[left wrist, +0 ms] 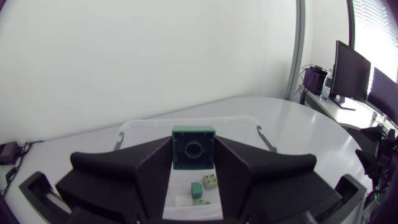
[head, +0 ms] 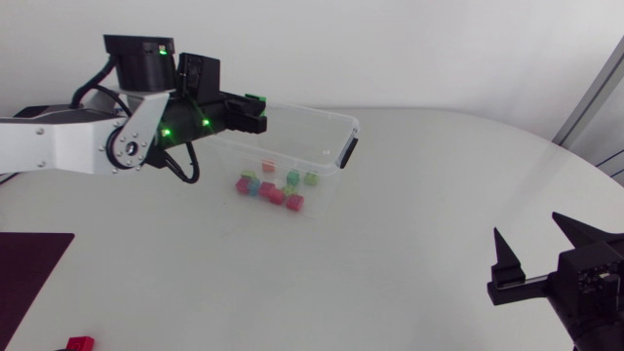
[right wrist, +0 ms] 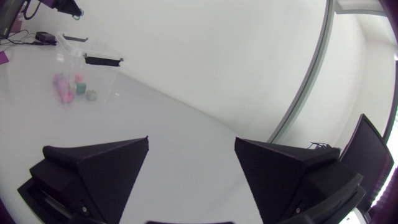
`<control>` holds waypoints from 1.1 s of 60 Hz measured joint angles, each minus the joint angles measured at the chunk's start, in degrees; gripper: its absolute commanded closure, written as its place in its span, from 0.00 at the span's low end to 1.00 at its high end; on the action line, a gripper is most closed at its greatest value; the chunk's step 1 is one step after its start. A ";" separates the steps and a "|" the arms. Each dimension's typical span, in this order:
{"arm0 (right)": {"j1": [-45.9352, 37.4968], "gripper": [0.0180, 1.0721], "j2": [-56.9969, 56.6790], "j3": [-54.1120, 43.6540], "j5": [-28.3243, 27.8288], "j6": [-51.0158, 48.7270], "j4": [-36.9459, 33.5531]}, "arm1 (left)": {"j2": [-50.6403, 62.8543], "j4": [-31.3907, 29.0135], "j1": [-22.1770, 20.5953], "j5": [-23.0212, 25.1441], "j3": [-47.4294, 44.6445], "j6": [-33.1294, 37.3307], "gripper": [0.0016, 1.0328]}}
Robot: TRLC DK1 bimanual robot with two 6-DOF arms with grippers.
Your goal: Pick up the duplo bricks and place them in the container
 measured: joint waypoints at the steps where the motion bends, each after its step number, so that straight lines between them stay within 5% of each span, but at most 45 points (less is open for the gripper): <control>1: 0.00 0.05 0.00 0.00 0.00 0.00 -0.02 | 0.68 0.04 0.00 -0.02 0.37 -0.24 0.97; 10: 0.00 0.05 0.00 0.00 0.00 0.00 -0.02 | 7.50 0.02 -0.11 -1.22 5.14 -0.46 0.91; 19: 0.00 0.05 0.00 0.00 0.00 0.00 -0.02 | 12.85 -2.16 -0.11 -1.51 11.45 -0.44 0.69; 32: 0.00 0.05 0.00 0.00 0.00 0.00 -0.02 | 15.15 -3.41 -0.66 -2.51 14.05 -0.37 0.04; 66: -0.20 0.05 0.00 0.00 0.02 -0.02 -0.02 | -2.43 0.66 2.32 -11.69 -0.13 4.76 0.04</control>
